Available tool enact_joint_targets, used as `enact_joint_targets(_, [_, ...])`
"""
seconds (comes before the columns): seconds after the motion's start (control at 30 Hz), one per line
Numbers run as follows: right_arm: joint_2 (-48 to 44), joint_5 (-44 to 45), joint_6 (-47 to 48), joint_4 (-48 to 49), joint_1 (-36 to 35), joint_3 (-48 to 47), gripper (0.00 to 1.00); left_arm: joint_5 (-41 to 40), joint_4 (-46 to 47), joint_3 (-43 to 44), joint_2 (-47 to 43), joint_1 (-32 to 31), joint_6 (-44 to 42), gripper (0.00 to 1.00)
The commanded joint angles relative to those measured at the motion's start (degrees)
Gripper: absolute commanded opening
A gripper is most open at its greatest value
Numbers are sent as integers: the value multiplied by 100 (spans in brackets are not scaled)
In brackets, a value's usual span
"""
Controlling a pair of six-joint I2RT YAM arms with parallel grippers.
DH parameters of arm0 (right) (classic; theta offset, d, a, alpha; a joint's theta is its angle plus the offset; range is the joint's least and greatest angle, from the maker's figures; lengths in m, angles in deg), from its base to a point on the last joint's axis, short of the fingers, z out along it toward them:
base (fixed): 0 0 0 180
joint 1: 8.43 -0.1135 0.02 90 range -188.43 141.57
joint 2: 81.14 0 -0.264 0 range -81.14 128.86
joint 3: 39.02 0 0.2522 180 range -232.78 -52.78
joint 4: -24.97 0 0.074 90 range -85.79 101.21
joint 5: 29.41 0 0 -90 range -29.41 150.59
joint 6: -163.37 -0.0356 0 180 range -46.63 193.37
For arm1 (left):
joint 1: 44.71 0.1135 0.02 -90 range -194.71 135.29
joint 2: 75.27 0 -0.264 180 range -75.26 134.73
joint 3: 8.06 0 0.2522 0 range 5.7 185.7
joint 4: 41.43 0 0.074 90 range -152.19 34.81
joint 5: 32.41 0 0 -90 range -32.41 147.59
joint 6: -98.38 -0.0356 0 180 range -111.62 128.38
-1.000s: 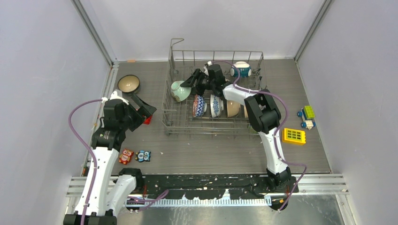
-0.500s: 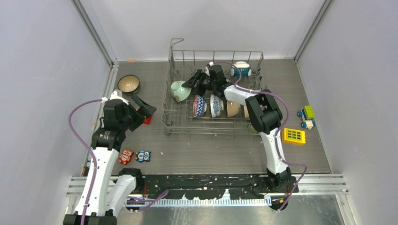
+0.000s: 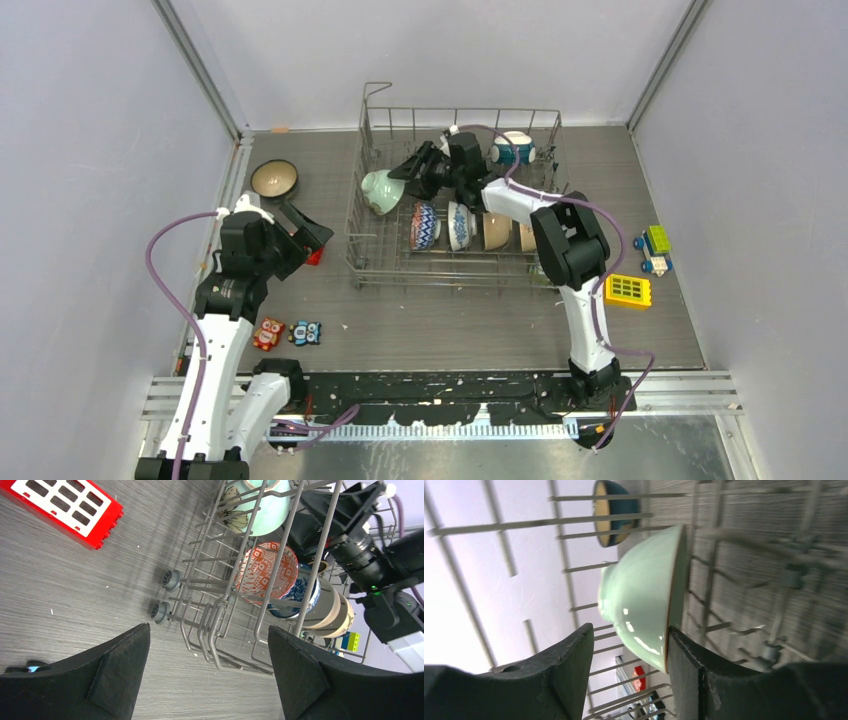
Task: Unload the bowls from the dish rack
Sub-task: Pick up the bowl from the dish rack.
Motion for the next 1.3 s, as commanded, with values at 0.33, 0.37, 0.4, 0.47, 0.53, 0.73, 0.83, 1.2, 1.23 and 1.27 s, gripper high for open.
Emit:
enact_joint_targets(0.33, [-595, -401, -93, 546, -85, -354, 55, 88, 71, -56, -51, -18, 6, 88])
enact_joint_targets(0.37, [-576, -417, -96, 546, -88, -365, 55, 78, 78, -56, -52, -20, 6, 88])
enact_joint_targets(0.4, [-558, -428, -107, 546, -92, -374, 55, 72, 73, -64, -59, -22, 6, 88])
enact_joint_targets(0.47, [-523, -438, -132, 532, -93, -388, 56, 77, 72, -65, -36, -20, 6, 88])
enact_joint_targets(0.53, [-490, -431, -130, 471, -91, -421, 57, 84, 72, -65, -20, -16, 10, 88])
enact_joint_targets(0.73, [-359, -421, 101, 35, -166, -717, 61, 80, 91, -57, 0, -23, -3, 88])
enact_joint_targets(0.83, [-312, -330, 437, -440, -231, -932, 64, 78, 97, -52, -15, -15, -14, 88])
enact_joint_targets(1.2, [43, 606, 2029, -3035, -564, -2270, 57, 39, 17, -22, -52, -22, -72, 88])
enact_joint_targets(1.23, [96, 673, 2106, -3188, -596, -2395, 56, 35, 7, -13, -52, -21, -73, 88])
enact_joint_targets(1.27, [143, 730, 2168, -3300, -617, -2481, 56, 34, 2, 0, -61, -23, -73, 88])
